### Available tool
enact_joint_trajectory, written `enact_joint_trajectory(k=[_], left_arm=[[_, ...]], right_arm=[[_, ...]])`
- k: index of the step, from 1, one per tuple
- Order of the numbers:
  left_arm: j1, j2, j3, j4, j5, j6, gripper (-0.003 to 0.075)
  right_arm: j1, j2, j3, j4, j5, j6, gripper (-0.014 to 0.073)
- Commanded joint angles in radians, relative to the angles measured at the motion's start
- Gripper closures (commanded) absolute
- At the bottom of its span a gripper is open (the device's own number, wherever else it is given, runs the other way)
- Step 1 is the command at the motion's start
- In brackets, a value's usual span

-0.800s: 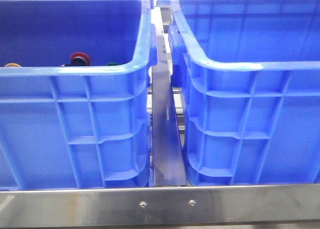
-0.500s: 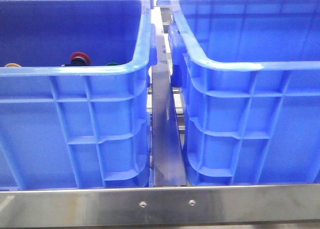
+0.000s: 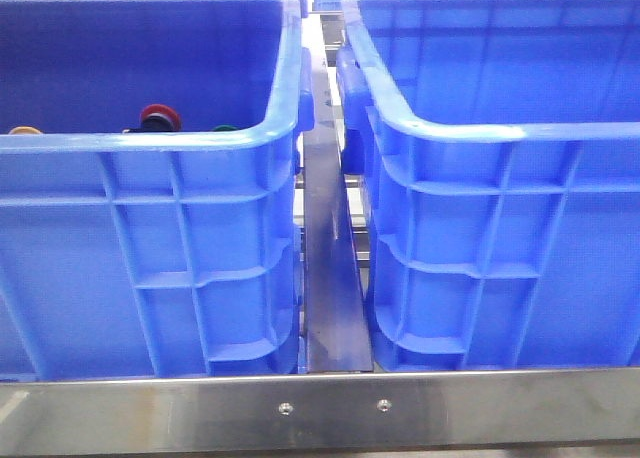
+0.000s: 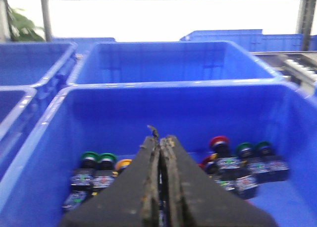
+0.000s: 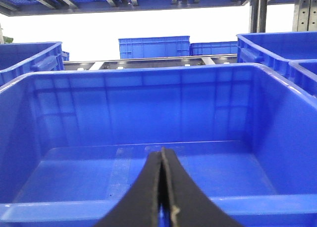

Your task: Pick red and yellow buttons and place in box

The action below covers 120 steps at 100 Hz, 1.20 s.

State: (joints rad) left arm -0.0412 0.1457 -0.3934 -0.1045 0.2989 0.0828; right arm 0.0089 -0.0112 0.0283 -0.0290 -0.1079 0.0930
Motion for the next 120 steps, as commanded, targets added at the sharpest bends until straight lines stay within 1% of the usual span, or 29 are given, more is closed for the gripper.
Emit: enact_joint_trajectory(k=[1,16,23,31,43,69,75,80,85,92,97,99,102,107,111,114,120], left_arm=[[0.005,0.114,-0.162,-0.064,0.060,-0.010,0.0739],[0.005,0.310,-0.379,-0.065,0.326,0.043,0.0739],[0.005,0.397,-0.458,-0.065,0.398,0.054,0.0739],[0.005,0.477,-0.520,-0.065,0.424,0.054,0.0739],[0.005,0.574,-0.565,-0.065,0.426,0.054,0.0739],[0.005,0.688,-0.583,-0.067,0.436,0.054,0.0738],[0.005,0.700,-0.583,-0.067,0.446,0.054,0.0727],[0.005,0.712,-0.583,-0.067,0.452,0.054,0.0691],[0.005,0.723,-0.583,-0.067,0.460,0.052,0.0631],[0.005,0.731,-0.583,-0.067,0.471,0.052,0.0513],[0.005,0.733,-0.583,-0.067,0.478,0.050,0.0404],[0.005,0.733,-0.583,-0.067,0.479,0.045,0.0377],[0.005,0.733,-0.583,-0.067,0.481,0.043,0.0311],[0.005,0.733,-0.583,-0.067,0.484,0.041,0.0235],[0.005,0.733,-0.583,-0.067,0.484,0.041,0.0194],[0.005,0.733,-0.583,-0.067,0.484,0.041,0.0181],[0.005,0.733,-0.583,-0.087,0.484,0.041,0.0184]], right_arm=[[0.001,-0.026,-0.012,-0.009,-0.085,-0.004,0.0661],[0.001,-0.026,-0.012,-0.009,-0.085,-0.004,0.0661],[0.001,-0.026,-0.012,-0.009,-0.085,-0.004,0.0661],[0.001,-0.026,-0.012,-0.009,-0.085,-0.004,0.0661],[0.001,-0.026,-0.012,-0.009,-0.085,-0.004,0.0661],[0.001,-0.026,-0.012,-0.009,-0.085,-0.004,0.0661],[0.001,-0.026,-0.012,-0.009,-0.085,-0.004,0.0661],[0.001,-0.026,-0.012,-0.009,-0.085,-0.004,0.0661],[0.001,-0.026,-0.012,-0.009,-0.085,-0.004,0.0661],[0.001,-0.026,-0.012,-0.009,-0.085,-0.004,0.0661],[0.001,-0.026,-0.012,-0.009,-0.085,-0.004,0.0661],[0.001,-0.026,-0.012,-0.009,-0.085,-0.004,0.0661],[0.001,-0.026,-0.012,-0.009,-0.085,-0.004,0.0661],[0.001,-0.026,-0.012,-0.009,-0.085,-0.004,0.0661],[0.001,-0.026,-0.012,-0.009,-0.085,-0.004,0.0661],[0.001,-0.026,-0.012,-0.009,-0.085,-0.004,0.0661],[0.001,-0.026,-0.012,-0.009,-0.085,-0.004,0.0661]])
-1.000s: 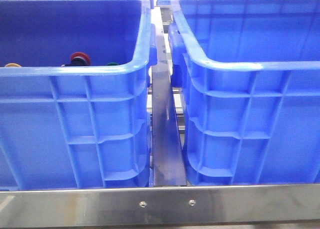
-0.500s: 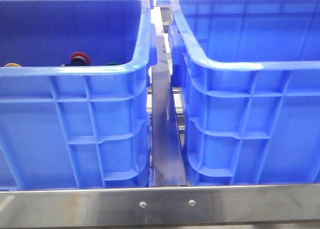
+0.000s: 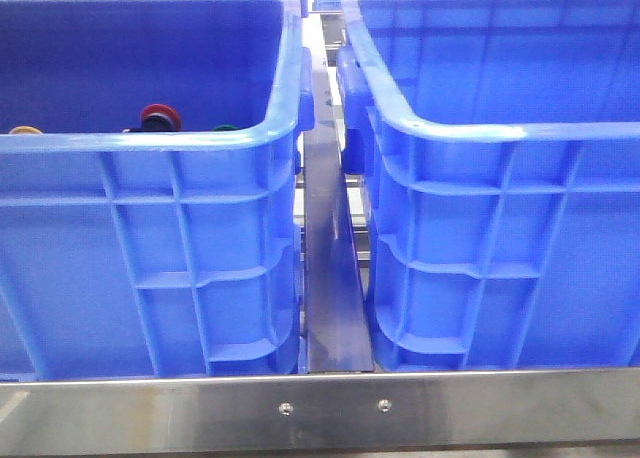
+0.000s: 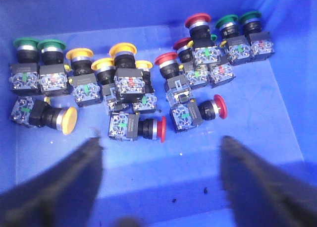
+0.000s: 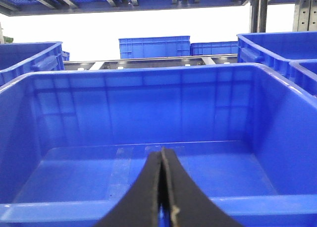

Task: Pick red and yellow buttons and place in box
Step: 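Lower the left gripper into the button bin and grasp a red-capped button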

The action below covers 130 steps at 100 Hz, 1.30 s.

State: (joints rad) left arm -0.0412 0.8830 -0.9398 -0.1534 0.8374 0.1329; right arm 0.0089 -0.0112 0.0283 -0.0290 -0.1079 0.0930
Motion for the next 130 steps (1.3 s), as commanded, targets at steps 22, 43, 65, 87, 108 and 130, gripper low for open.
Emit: enact_joint_trajectory(k=[22,43,65,87,108,130], left_arm=[[-0.011,0.071,-0.083,-0.111,-0.034,-0.010,0.0185],[-0.142,0.239,-0.185,-0.080,-0.049,-0.067,0.0185],[-0.293,0.449,-0.321,0.142,-0.058,-0.293,0.0185],[-0.390,0.624,-0.425,0.283,-0.071,-0.432,0.0187],[-0.398,0.733,-0.468,0.342,-0.121,-0.519,0.0187],[-0.398,0.794,-0.484,0.489,-0.146,-0.671,0.0187]], right_arm=[[0.001,-0.026,-0.012,-0.009,-0.085,-0.004,0.0661],[0.001,-0.026,-0.012,-0.009,-0.085,-0.004,0.0661],[0.001,-0.026,-0.012,-0.009,-0.085,-0.004,0.0661],[0.001,-0.026,-0.012,-0.009,-0.085,-0.004,0.0661],[0.001,-0.026,-0.012,-0.009,-0.085,-0.004,0.0661],[0.000,-0.026,-0.012,-0.009,-0.085,-0.004,0.0661]])
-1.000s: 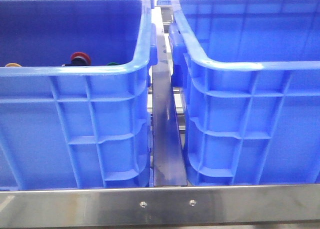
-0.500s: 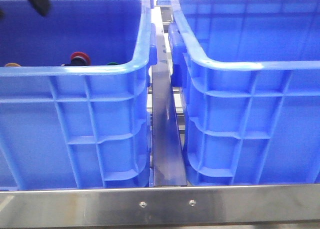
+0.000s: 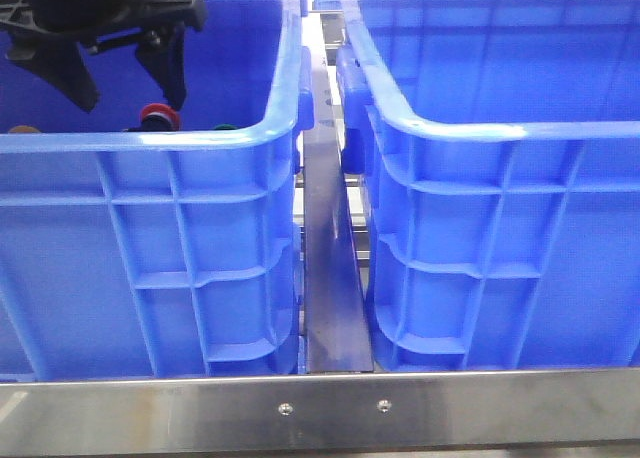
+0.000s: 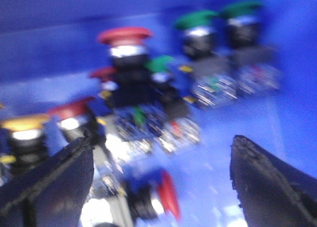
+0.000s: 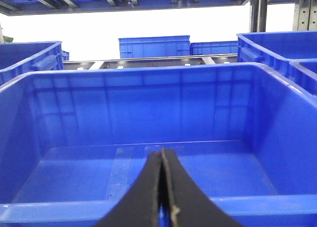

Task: Pick red and yellow buttons and place in box
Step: 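Lower the left gripper into the button bin and grasp a red-capped button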

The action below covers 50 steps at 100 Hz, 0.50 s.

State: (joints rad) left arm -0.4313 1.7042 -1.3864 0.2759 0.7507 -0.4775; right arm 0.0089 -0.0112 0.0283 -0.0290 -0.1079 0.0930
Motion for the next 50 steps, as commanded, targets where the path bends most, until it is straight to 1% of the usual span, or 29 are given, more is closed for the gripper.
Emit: enact_joint_trajectory(k=[1,22,50], left_arm=[[-0.008,-0.025,-0.039,0.064,-0.061,-0.062,0.0187],[0.006,0.022,-0.049,0.089,-0.089,-0.097,0.0188],[0.023,0.062,-0.055,0.089,-0.118,-0.097,0.0188]], right_arm=[[0.000,-0.026,-0.012,-0.009,-0.085,-0.004,0.0661],[0.000,-0.026,-0.012,-0.009,-0.085,-0.004,0.0661],[0.000,-0.026,-0.012,-0.009,-0.085,-0.004,0.0661]])
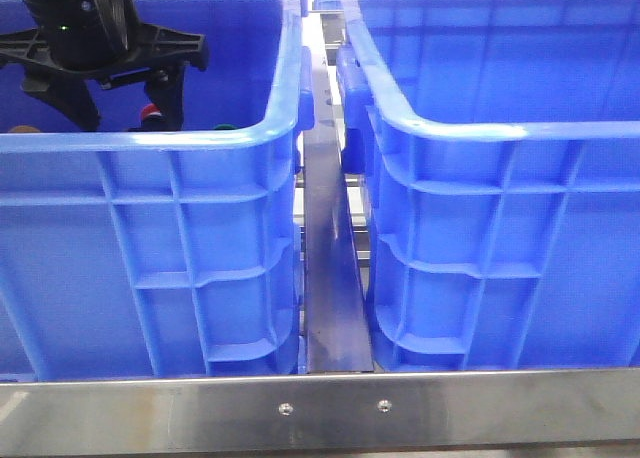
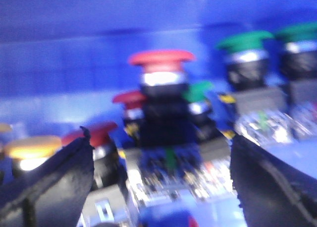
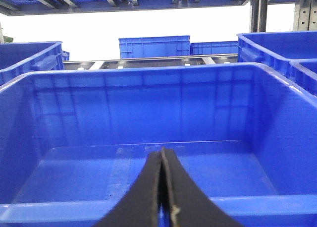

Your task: Pick red and yellow buttons and place in box

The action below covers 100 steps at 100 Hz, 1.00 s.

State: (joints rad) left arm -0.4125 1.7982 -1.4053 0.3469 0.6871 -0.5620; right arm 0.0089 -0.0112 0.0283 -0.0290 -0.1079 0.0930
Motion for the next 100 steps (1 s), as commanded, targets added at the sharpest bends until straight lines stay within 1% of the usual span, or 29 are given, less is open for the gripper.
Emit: enact_joint_trajectory(k=[1,24,31,35,41,48,50,52,53,55,60,63,80,100], left_arm=[[0.004,-0.030,-0.036,0.018,-0.054,-0.012,0.0188],[0.004,0.012,-0.036,0.018,-0.050,-0.012,0.0190],[0.004,0.012,-0.036,0.018,-0.050,-0.012,0.0217],[0.004,0.012,-0.036,0.018,-0.050,-0.012,0.0250],[0.004,0.012,-0.036,0.018,-0.046,-0.012,0.0316],[0.004,0.012,-0.036,0.018,-0.038,-0.012,0.0435],[0.002,0.008,-0.036,0.023,-0.035,-0.012,0.0492],[0.002,0.008,-0.036,0.027,-0.033,-0.012,0.0521],[0.002,0.008,-0.036,0.029,-0.033,-0.010,0.0550],[0.002,0.006,-0.036,0.035,-0.030,-0.010,0.0580],[-0.003,-0.004,-0.036,0.047,-0.026,-0.010,0.0690],[-0.003,-0.013,-0.036,0.055,-0.022,-0.010,0.0741],[-0.015,-0.074,-0.036,0.092,0.009,-0.006,0.0739],[-0.054,-0.196,0.001,0.089,0.065,0.044,0.0739]], right_arm=[[0.000,-0.026,-0.012,-0.009,-0.085,-0.004,0.0661],[0.000,-0.026,-0.012,-0.009,-0.085,-0.004,0.0661],[0.000,-0.026,-0.012,-0.009,-0.085,-0.004,0.0661],[0.000,-0.026,-0.012,-0.009,-0.085,-0.004,0.0661],[0.000,-0.026,-0.012,-0.009,-0.085,-0.004,0.0661],[0.000,-0.026,-0.012,-0.009,-0.085,-0.004,0.0661],[0.000,-0.026,-0.012,-0.009,-0.085,-0.004,0.0661],[0.000,-0.026,-0.012,-0.009,-0.085,-0.004,0.0661],[0.000,-0.026,-0.012,-0.009,-0.085,-0.004,0.0661],[0.000,-0.026,-0.012,-0.009,-0.085,-0.004,0.0661],[0.000,-0.026,-0.012,-0.009,-0.085,-0.004,0.0661],[0.000,-0.026,-0.012,-0.009,-0.085,-0.004,0.0661],[0.000,-0.026,-0.012,-0.009,-0.085,-0.004,0.0661],[0.000,-0.026,-0.012,-0.009,-0.086,-0.004,0.0661]])
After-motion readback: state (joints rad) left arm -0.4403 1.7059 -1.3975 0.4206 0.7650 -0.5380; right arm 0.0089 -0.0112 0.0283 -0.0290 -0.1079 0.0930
